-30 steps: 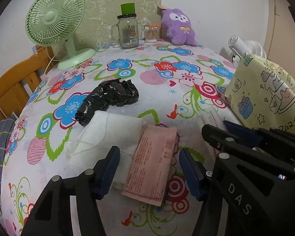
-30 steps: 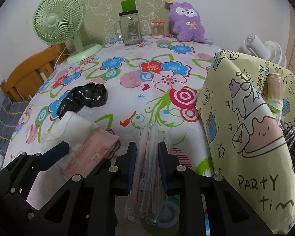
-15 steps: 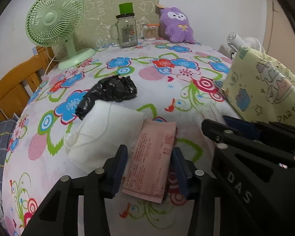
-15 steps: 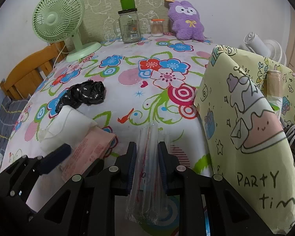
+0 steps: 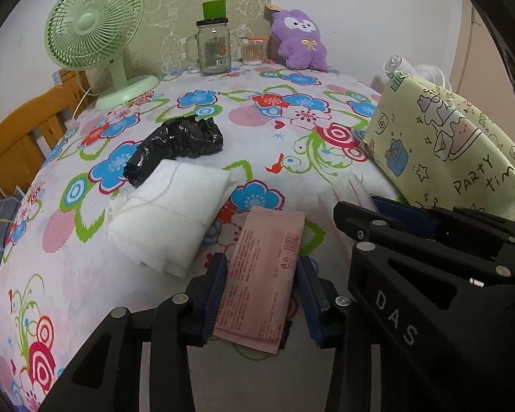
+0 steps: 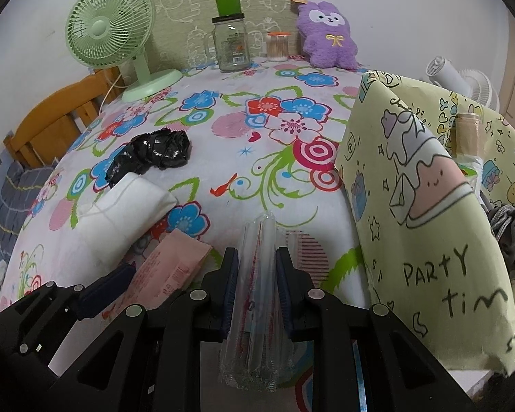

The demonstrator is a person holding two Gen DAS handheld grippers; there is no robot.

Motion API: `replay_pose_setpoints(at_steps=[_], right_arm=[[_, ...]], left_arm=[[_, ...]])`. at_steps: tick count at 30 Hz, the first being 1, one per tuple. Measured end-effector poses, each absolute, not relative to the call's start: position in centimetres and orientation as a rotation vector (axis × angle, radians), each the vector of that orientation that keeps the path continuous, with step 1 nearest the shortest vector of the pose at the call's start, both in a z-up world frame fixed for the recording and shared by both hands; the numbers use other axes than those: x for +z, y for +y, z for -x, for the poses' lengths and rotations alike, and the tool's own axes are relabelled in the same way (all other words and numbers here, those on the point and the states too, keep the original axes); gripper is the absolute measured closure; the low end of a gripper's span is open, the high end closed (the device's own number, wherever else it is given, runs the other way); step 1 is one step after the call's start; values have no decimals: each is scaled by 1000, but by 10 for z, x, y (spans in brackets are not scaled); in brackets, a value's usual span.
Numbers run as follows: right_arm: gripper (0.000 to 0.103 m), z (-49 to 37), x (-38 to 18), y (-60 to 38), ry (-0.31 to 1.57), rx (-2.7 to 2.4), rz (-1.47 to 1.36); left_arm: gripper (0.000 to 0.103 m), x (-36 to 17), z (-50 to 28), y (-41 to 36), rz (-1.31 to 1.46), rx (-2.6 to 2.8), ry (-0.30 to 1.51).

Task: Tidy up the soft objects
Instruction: 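Grasp clear plastic sleeve with right tool while left tool grasps pink packet, then lift both held items and carry them over the yellow box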

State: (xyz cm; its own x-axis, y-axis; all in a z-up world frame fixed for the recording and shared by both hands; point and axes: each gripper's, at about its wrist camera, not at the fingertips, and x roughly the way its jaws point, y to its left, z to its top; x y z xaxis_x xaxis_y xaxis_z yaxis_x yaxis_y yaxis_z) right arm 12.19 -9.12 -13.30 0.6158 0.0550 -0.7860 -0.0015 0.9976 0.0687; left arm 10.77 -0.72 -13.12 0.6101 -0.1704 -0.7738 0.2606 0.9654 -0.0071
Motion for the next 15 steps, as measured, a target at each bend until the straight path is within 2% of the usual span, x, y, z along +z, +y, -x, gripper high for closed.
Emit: replay_pose_setpoints(at_steps=[15], right_arm=[[78,-104,-121,-85,884,63,-50]], left_arm=[[64,-114,-93,-4,-79,-257,843]])
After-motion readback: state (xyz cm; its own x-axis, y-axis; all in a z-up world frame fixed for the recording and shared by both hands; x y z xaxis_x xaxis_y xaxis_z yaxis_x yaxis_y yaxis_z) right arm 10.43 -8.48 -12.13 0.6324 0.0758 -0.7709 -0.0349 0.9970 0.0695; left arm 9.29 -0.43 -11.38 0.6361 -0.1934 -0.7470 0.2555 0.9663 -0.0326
